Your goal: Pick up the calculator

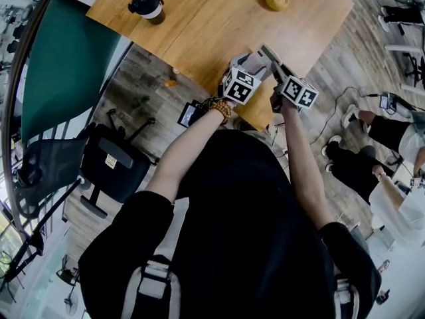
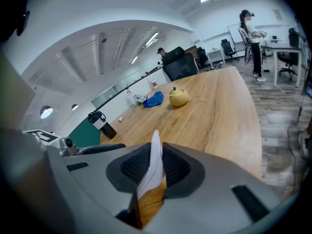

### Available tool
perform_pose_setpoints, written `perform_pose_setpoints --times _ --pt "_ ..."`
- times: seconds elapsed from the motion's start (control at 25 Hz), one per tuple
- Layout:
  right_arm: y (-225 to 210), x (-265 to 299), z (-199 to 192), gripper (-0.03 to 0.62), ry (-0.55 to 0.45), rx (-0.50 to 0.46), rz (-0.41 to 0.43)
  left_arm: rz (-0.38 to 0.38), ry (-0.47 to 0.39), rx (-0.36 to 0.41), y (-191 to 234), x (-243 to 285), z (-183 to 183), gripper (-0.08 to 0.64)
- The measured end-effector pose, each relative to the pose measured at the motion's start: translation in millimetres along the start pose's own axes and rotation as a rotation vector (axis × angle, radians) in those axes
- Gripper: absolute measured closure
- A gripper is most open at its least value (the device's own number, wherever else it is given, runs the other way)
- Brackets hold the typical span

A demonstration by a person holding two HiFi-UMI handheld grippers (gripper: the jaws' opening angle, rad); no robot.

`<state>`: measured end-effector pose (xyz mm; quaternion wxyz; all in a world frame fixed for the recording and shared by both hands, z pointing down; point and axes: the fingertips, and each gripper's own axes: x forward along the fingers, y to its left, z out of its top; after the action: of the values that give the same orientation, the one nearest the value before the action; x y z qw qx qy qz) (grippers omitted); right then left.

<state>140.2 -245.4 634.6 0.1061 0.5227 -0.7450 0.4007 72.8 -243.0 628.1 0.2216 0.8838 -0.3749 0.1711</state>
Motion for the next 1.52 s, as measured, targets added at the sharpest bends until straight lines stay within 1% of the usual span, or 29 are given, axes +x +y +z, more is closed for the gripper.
perform_pose_setpoints --times 0.16,0.36,0.68,0.84,0.96,1.08,1.16,1.24,1.36,1.44,1.52 --pt "3.4 -1.3 4.0 0.514 0.015 -0.037 -0.003 0.004 -0.046 -0.003 -2.1 -1.9 20.6 0.261" --pt "5.6 -2.6 9.3 0.514 0.015 -0.073 -0.016 0.017 -0.078 0.012 -3.4 -4.4 33.3 0.268" --pt "17.1 -6.8 35.2 0.514 -0.048 -0.126 -0.015 0.058 -0.128 0.024 10.2 -5.4 57.5 0.282" --pt "27.3 -13.2 64.9 0.514 -0.098 -0.177 -0.046 0.077 -0.168 0.025 17.7 -5.8 81.4 0.294" --pt "32.2 -14.0 80.8 0.514 -0.127 -0.198 -0.04 0.087 -0.2 0.05 17.9 -7.5 101.4 0.298" --pt "43.2 -25.8 103.1 0.514 -0.174 -0.239 -0.041 0.094 -0.237 0.108 9.0 -15.3 123.8 0.302" --pt "52.2 -36.1 117.4 0.514 -0.207 -0.283 -0.048 0.095 -0.276 0.14 0.1 -23.4 140.6 0.304" --pt "55.5 -40.6 123.7 0.514 -0.228 -0.312 -0.041 0.096 -0.319 0.162 -8.8 -31.7 157.0 0.304" --pt "63.4 -52.9 133.3 0.515 -0.256 -0.364 -0.045 0.11 -0.358 0.172 -22.6 -40.9 171.6 0.305" --pt "68.6 -64.6 137.3 0.515 -0.263 -0.423 -0.056 0.121 -0.369 0.17 -32.9 -45.2 174.4 0.307" --pt "69.3 -75.9 137.9 0.515 -0.273 -0.46 -0.048 0.13 -0.38 0.17 -44.0 -49.7 176.1 0.31"
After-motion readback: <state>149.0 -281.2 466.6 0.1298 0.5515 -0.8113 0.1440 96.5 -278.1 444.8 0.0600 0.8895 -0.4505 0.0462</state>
